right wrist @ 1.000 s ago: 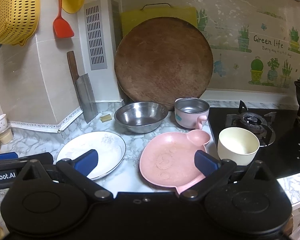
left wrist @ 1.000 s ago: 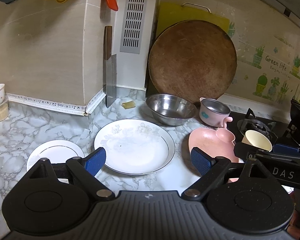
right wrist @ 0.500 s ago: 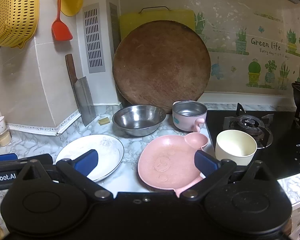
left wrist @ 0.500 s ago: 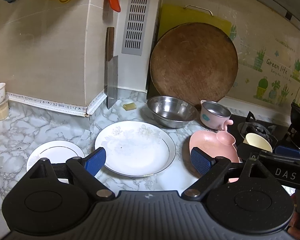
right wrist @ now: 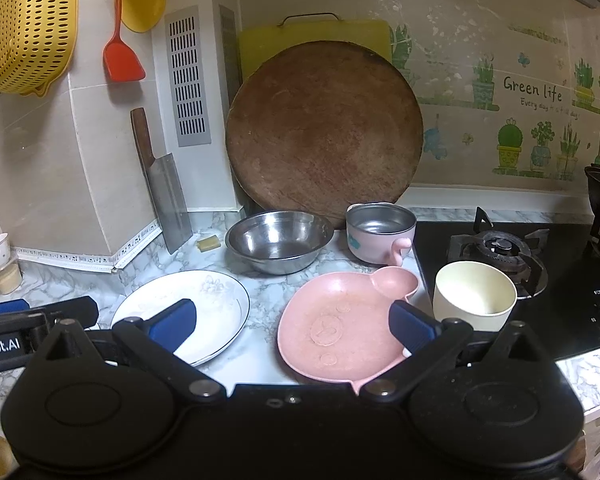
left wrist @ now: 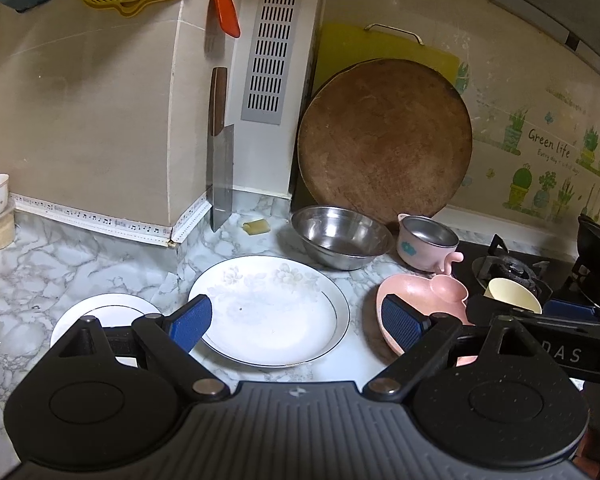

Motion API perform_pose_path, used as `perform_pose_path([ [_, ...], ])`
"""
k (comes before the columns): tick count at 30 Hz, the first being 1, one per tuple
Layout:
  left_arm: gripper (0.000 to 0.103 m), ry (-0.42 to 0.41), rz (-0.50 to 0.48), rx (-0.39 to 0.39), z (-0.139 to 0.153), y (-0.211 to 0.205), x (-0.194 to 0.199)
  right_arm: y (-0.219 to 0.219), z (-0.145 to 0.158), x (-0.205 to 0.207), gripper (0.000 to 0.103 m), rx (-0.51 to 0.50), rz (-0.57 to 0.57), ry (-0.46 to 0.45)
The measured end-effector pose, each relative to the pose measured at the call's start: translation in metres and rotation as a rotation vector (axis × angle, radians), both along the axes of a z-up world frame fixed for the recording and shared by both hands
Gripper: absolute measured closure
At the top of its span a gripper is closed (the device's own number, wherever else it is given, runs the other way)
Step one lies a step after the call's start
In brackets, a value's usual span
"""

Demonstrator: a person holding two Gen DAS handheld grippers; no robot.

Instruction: Organize plates and bowls

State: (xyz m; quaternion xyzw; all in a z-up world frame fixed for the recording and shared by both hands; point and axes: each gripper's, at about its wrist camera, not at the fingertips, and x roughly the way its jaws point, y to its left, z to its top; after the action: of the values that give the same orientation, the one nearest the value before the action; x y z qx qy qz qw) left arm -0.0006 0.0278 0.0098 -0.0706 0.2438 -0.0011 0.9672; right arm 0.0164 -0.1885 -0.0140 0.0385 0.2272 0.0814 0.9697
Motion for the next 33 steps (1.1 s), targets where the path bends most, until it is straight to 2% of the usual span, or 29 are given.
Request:
perform_pose_path([
  [5, 0.011, 0.005, 0.002, -0.012, -0.001, 0.002, 0.004, 0.004, 0.000, 0.004, 0.000, 0.000, 0.004, 0.007],
  [9, 0.010, 0.039, -0.006, -0.044, -0.007, 0.008, 0.015, 0.007, -0.001, 0.011, 0.000, -0.002, 0.031, 0.009],
  [16, 0.011, 0.044, 0.032, -0.017, -0.016, 0.020, 0.044, 0.019, -0.004, 0.036, 0.000, -0.015, 0.075, 0.016],
  [23, 0.011, 0.105, 0.095, 0.004, -0.033, 0.054, 0.088, 0.039, -0.016, 0.076, 0.000, -0.092, 0.127, 0.048],
  [27, 0.011, 0.164, 0.112, -0.020, -0.047, 0.075, 0.119, 0.052, -0.029, 0.111, 0.003, -0.114, 0.165, 0.137],
  [32, 0.011, 0.237, 0.125, 0.011, -0.064, 0.086, 0.153, 0.073, -0.048, 0.153, 0.012, -0.111, 0.224, 0.262],
  [33, 0.011, 0.257, 0.115, 0.011, -0.068, 0.088, 0.161, 0.076, -0.053, 0.160, 0.016, -0.112, 0.227, 0.281],
])
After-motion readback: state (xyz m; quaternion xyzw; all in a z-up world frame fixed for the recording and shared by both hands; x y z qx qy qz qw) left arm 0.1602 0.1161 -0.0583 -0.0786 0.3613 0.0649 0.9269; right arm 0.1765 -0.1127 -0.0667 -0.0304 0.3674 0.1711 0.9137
